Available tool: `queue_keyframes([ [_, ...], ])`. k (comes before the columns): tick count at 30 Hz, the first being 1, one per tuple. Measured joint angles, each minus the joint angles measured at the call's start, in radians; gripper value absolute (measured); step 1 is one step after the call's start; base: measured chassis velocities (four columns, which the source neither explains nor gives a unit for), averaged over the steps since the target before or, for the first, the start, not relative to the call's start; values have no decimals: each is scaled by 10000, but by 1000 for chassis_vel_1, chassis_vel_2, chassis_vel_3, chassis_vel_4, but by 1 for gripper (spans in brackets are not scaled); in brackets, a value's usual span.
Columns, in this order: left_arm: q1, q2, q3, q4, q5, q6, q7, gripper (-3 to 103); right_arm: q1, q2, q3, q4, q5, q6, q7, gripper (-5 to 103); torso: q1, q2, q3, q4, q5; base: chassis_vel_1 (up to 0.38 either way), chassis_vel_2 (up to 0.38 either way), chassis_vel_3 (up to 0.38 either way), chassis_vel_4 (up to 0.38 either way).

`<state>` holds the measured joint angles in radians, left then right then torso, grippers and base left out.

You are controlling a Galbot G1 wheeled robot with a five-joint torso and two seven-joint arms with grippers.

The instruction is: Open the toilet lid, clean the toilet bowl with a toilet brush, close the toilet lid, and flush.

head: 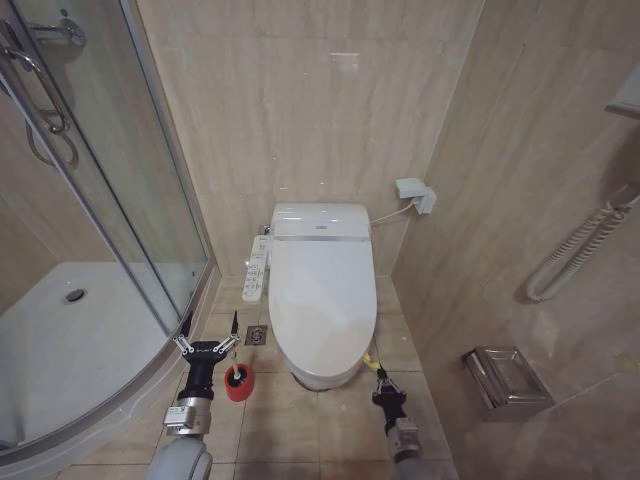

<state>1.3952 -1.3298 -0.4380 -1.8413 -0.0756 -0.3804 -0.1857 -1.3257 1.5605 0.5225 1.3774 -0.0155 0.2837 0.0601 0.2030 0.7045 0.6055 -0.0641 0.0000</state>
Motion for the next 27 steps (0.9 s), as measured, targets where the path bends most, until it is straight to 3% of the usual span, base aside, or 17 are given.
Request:
queue_keyframes([
  [11,0,0,0,0,0,0,0,100,-74,52,271,1031,975,-138,-36,0,0,0,0,1,1,0,0,0,0],
  [27,0,0,0,0,0,0,0,100,197,-240,881,4066,1977,-1020,210,0,0,-1,1,2,4,0,0,0,0],
])
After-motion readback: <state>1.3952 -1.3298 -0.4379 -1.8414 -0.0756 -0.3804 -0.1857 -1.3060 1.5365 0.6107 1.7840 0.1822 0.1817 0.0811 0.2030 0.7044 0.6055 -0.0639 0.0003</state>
